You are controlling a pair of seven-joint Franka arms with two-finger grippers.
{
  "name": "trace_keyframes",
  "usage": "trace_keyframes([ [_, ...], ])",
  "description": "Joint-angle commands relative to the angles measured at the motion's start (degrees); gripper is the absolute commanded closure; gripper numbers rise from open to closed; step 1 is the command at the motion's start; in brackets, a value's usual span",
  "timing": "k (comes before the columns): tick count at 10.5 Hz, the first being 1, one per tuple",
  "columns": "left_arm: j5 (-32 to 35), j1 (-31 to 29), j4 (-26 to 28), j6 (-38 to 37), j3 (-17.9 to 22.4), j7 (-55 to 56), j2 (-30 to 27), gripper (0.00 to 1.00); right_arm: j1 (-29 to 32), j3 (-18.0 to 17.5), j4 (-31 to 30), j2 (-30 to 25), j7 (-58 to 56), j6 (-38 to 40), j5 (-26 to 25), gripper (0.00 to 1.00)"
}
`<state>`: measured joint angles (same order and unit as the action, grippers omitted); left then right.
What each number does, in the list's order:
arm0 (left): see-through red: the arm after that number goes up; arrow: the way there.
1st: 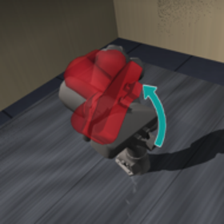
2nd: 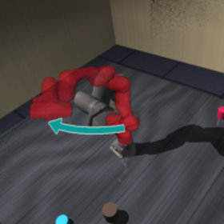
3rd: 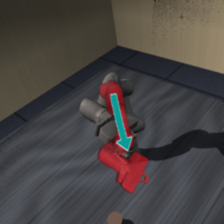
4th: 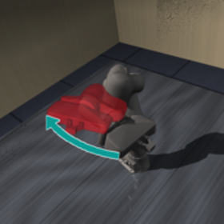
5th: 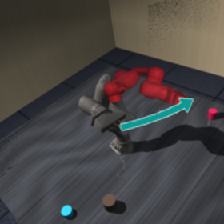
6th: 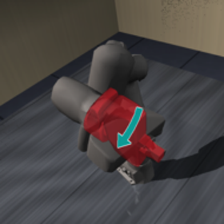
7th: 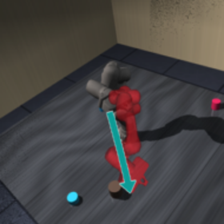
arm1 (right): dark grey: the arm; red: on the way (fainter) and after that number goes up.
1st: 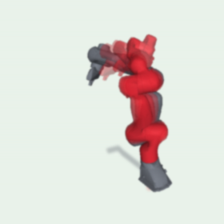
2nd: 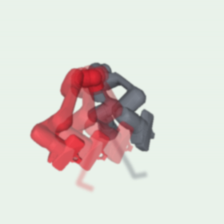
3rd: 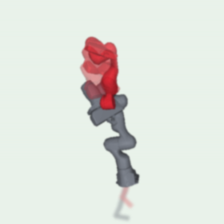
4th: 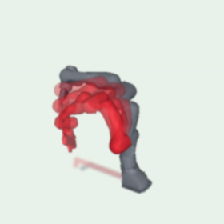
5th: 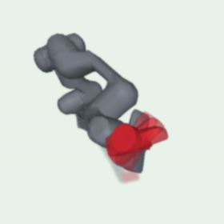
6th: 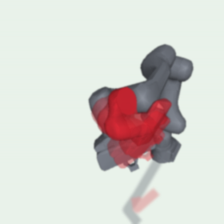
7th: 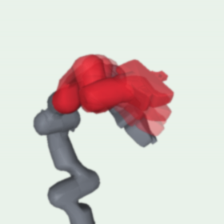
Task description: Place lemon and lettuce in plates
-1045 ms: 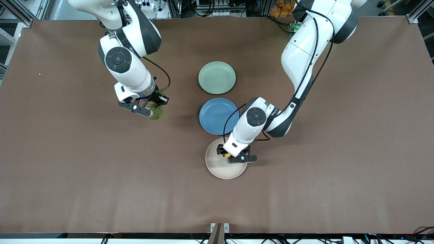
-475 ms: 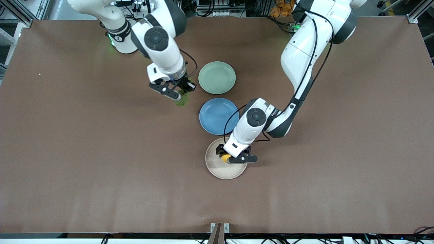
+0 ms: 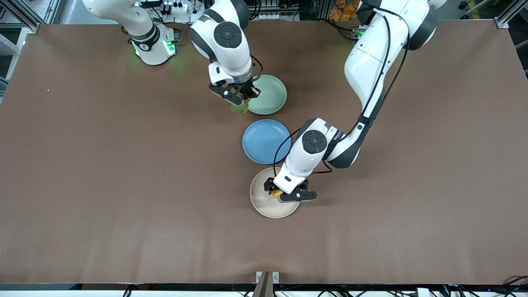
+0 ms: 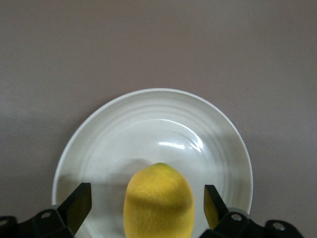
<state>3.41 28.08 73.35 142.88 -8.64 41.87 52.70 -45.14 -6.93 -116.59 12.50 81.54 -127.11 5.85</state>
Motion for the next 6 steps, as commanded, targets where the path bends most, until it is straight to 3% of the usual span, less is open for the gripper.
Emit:
trace_keyframes([
  [1, -1.5, -1.1, 0.9, -6.4, 0.6, 0.6, -4.3, 0.00, -3.0, 0.6, 1.7, 4.2, 4.7, -2.0, -0.8, 1.00],
  [3, -0.8, -2.3, 0.9, -12.6, 0.7, 0.2, -6.8, 0.00, -5.3, 0.6, 4.0, 8.3, 10.2, -2.0, -4.3, 1.00],
  [6, 1.2, -7.5, 1.3, -20.9, 0.7, -5.1, -8.8, 0.00, -8.4, 0.6, 4.6, 10.5, 13.6, -1.7, -4.4, 1.00],
])
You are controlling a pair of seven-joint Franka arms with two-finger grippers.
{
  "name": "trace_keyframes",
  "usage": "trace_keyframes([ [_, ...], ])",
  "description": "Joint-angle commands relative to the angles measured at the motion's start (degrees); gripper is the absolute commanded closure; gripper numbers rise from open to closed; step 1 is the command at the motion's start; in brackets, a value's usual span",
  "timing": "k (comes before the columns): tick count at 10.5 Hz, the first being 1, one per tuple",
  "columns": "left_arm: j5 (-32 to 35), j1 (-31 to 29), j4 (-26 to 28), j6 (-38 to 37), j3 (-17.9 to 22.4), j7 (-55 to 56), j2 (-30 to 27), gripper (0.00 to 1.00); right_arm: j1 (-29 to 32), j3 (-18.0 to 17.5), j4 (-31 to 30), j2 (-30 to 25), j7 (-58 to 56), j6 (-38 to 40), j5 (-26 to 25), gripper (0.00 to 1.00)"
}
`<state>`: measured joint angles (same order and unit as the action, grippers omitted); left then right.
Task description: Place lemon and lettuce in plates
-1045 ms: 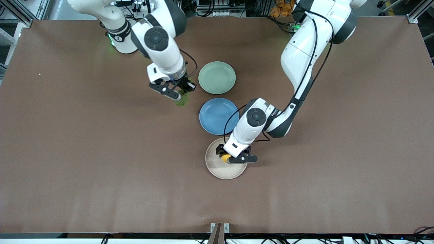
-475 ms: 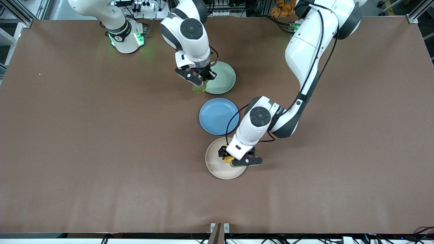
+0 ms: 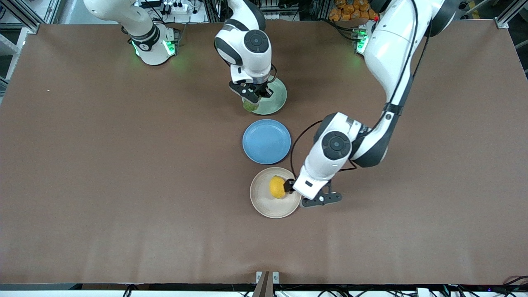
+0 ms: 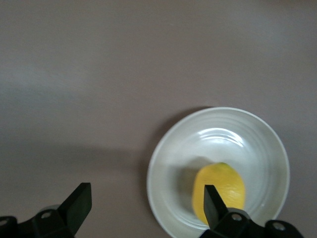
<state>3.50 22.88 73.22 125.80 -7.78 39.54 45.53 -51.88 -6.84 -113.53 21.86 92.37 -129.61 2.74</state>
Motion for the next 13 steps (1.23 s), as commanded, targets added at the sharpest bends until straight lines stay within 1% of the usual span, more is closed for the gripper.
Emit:
trace_keyframes([
  [1, 1.2, -4.5, 1.6, -6.8, -0.1, -5.1, -1.8, 0.00, -2.4, 0.5, 1.6, 2.2, 3.7, 0.7, -1.3, 1.00],
  [2, 1.1, -6.5, 1.6, -9.1, -0.1, -7.2, -2.2, 0.00, -3.3, 0.5, 1.7, 3.0, 5.0, 0.6, -1.3, 1.00],
  [3, 1.4, -8.4, 1.6, -11.7, -0.1, -8.5, -2.8, 0.00, -3.4, 0.5, 2.1, 3.0, 6.9, 1.1, -1.3, 0.75],
  [4, 1.8, -10.3, 1.7, -14.5, -0.1, -12.3, -3.7, 0.00, -3.4, 0.5, 2.3, 3.1, 9.2, 1.2, -1.3, 0.01],
  [5, 1.8, -12.0, 1.7, -17.3, -0.1, -14.9, -4.6, 0.00, -3.6, 0.5, 2.9, 3.5, 10.8, 1.1, -1.3, 0.00],
  [7, 1.8, -17.6, 1.9, -20.8, -0.1, -24.5, -6.1, 0.00, -3.4, 1.0, 4.3, 4.5, 10.7, 1.2, -1.9, 0.00],
  [9, 1.7, -22.1, 2.2, -24.6, -0.2, -32.0, -8.3, 0.00, -1.0, 0.9, 5.2, 4.5, 9.4, 1.1, -8.1, 0.00],
  [10, 1.7, -22.6, 2.2, -26.9, -0.2, -32.3, -9.3, 0.00, 0.8, 0.9, 6.1, 4.6, 5.9, 1.1, -9.9, 0.00],
  [13, 1.6, -22.6, 2.3, -30.5, -0.2, -31.5, -11.4, 0.00, 5.1, 0.9, 7.0, 4.5, -3.5, 0.6, -10.3, 0.00],
])
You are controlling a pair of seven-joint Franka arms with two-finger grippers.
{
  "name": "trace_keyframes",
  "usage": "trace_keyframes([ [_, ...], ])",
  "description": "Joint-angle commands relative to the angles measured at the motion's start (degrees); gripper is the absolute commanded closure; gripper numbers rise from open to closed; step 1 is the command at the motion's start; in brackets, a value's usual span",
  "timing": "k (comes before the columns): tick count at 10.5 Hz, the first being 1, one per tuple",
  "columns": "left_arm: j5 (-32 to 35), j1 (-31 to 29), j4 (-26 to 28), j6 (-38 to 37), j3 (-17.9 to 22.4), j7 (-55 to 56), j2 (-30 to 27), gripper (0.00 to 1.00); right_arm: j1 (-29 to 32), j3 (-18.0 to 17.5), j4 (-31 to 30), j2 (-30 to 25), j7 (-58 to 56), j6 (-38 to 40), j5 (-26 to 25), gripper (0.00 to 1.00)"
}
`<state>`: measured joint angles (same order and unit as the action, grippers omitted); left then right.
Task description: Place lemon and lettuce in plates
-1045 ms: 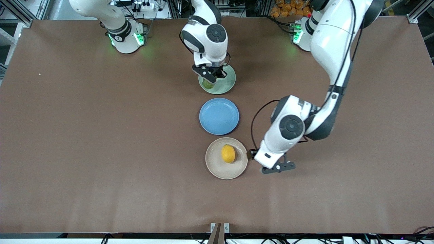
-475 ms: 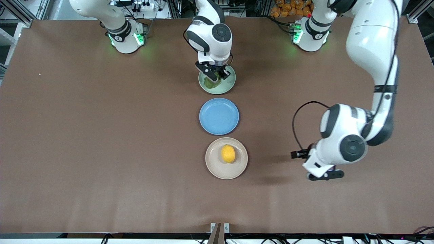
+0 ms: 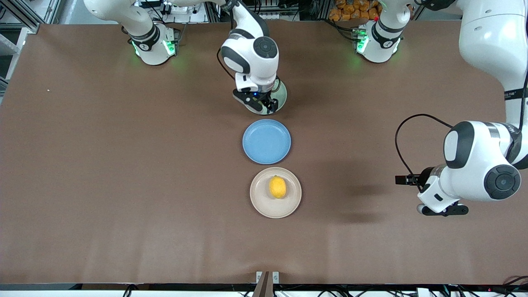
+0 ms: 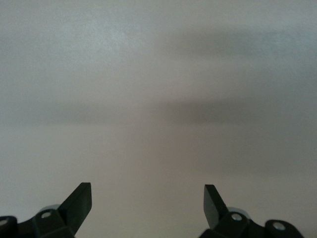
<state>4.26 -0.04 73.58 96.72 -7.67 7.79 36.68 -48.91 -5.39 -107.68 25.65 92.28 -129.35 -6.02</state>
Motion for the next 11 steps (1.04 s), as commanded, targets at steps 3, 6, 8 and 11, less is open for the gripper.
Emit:
trace_keyframes([
  [3, 0.7, -1.6, 1.9, -2.3, -0.2, 0.0, -4.9, 0.00, 6.1, -0.6, 1.2, -0.2, -9.5, 0.2, -2.7, 0.00],
  [6, 0.7, -1.6, 1.9, -3.7, 3.0, -1.0, -7.7, 0.00, 12.6, -0.6, 1.2, -1.8, -19.6, 0.3, -2.7, 0.00],
  [8, -0.1, -0.7, 1.9, -7.4, 3.8, -1.7, -10.7, 0.00, 18.1, -0.6, 1.1, -2.0, -27.0, 0.3, -2.7, 0.00],
  [11, -0.1, -1.5, 2.4, -12.5, 3.2, -2.5, -15.7, 0.00, 25.2, -0.7, 1.2, -2.8, -36.2, 0.4, -2.5, 0.00],
])
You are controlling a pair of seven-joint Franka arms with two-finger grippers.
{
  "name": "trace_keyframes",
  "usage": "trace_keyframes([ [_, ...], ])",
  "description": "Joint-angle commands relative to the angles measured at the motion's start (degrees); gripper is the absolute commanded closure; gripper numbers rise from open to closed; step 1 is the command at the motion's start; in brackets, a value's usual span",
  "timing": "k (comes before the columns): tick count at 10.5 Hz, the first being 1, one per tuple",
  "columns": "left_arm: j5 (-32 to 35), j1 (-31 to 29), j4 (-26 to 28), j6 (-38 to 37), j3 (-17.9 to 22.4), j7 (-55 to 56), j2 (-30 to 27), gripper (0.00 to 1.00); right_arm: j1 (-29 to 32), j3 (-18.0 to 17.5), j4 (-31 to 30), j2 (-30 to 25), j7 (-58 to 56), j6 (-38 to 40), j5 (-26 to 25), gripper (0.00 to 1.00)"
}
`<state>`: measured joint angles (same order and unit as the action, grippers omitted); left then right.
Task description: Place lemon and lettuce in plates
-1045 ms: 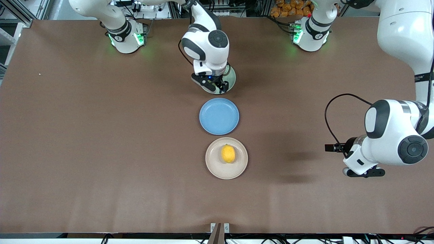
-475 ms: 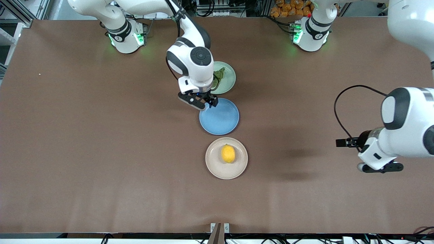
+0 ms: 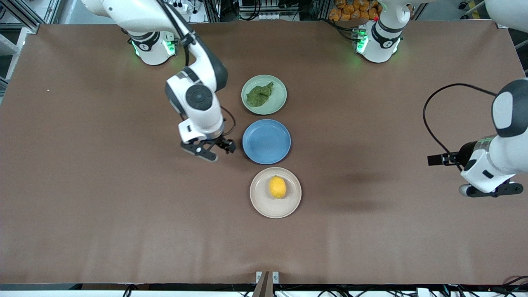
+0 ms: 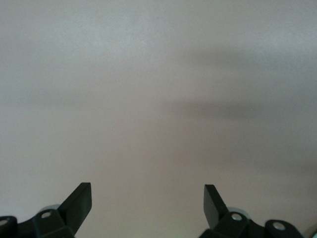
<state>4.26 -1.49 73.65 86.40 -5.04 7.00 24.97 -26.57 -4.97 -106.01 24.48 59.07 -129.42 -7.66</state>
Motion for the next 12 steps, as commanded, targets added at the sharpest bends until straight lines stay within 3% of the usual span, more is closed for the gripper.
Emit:
trace_keyframes([
  [1, -0.1, -0.3, 2.6, -3.4, 0.6, -3.8, -6.1, 0.00, 5.1, -1.2, -0.3, -2.1, -4.6, 0.5, -0.1, 0.00],
  [3, -0.2, -0.4, 4.8, -3.8, 0.6, -4.6, -10.2, 0.00, 10.7, -1.5, 0.7, -2.7, -10.2, 0.6, 1.7, 0.00],
  [5, -0.2, -0.4, 5.9, -3.8, 0.1, -4.5, -12.5, 0.00, 16.9, -1.6, 0.8, -3.0, -17.6, 0.8, 8.6, 0.00],
  [6, -0.2, -0.5, 6.2, -3.8, -2.0, -3.6, -13.0, 0.00, 19.2, -1.4, 0.5, -4.1, -23.6, 1.3, 12.9, 0.00],
  [7, -0.2, -0.6, 6.4, -3.8, -2.2, -3.6, -13.6, 0.00, 20.8, -1.3, 0.6, -4.8, -27.6, 3.0, 14.2, 0.00],
  [11, -1.4, -0.6, 9.3, -3.8, -2.4, -3.6, -16.8, 0.00, 24.8, -1.3, -3.8, -9.7, -38.9, 6.4, 13.6, 0.00],
  [12, -1.4, -0.8, 9.3, -3.8, -2.4, -3.6, -17.0, 0.00, 24.7, -1.2, -4.0, -10.4, -39.7, 7.9, 11.4, 0.00],
])
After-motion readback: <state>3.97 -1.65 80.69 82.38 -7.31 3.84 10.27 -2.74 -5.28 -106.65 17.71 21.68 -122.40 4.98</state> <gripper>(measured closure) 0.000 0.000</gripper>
